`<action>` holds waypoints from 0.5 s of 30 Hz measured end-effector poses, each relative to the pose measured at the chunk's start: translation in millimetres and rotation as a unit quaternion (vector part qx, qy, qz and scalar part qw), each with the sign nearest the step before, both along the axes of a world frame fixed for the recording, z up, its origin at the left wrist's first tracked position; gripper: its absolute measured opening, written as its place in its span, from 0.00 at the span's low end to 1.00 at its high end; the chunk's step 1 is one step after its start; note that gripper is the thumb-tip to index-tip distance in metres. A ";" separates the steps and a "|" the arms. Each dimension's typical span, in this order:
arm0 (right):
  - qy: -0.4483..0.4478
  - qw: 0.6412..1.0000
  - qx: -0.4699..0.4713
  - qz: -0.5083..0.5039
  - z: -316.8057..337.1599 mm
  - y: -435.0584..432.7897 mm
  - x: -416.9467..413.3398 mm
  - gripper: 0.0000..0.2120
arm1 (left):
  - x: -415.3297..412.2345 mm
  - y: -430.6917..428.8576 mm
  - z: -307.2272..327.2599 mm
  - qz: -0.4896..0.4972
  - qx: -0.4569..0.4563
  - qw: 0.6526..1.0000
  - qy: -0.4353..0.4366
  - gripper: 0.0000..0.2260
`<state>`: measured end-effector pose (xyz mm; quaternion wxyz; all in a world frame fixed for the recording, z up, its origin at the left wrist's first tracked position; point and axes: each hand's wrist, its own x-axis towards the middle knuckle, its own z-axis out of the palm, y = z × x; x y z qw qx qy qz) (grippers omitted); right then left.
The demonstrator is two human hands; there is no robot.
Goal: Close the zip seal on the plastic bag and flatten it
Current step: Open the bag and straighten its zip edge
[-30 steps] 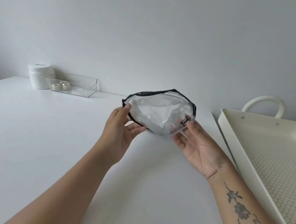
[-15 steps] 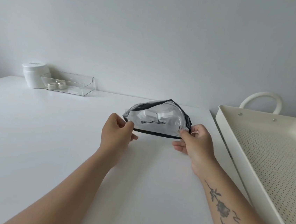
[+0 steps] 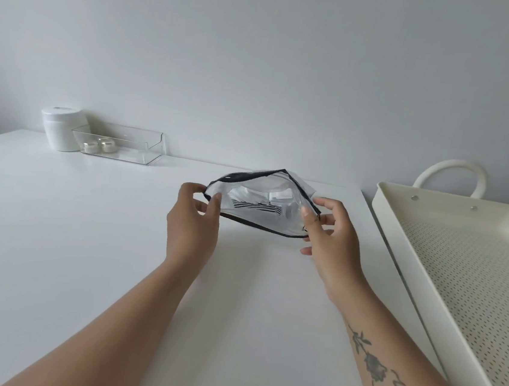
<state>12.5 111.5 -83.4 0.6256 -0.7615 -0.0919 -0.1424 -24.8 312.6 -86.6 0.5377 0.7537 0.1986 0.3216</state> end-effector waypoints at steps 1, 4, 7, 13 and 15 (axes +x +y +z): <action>-0.019 1.000 -0.011 -0.006 -0.1 -0.6 1.4 0.08 | 0.0 2.2 0.3 0.006 0.001 1.000 -0.006 0.04; -0.044 0.997 -0.043 -0.040 -1.3 -2.7 4.0 0.01 | -1.0 5.3 2.1 0.012 0.011 1.000 -0.020 0.04; -0.054 0.992 -0.089 -0.075 -2.7 -9.4 8.2 0.03 | -1.8 5.0 3.7 0.030 0.033 0.999 -0.012 0.04; -0.041 0.969 -0.161 -0.181 -7.1 -7.4 7.4 0.05 | -5.3 4.0 5.9 0.082 0.110 0.991 -0.001 0.05; -0.058 0.977 -0.141 -0.152 -5.2 -6.4 6.3 0.06 | -5.6 2.5 5.0 0.073 0.158 0.985 -0.015 0.05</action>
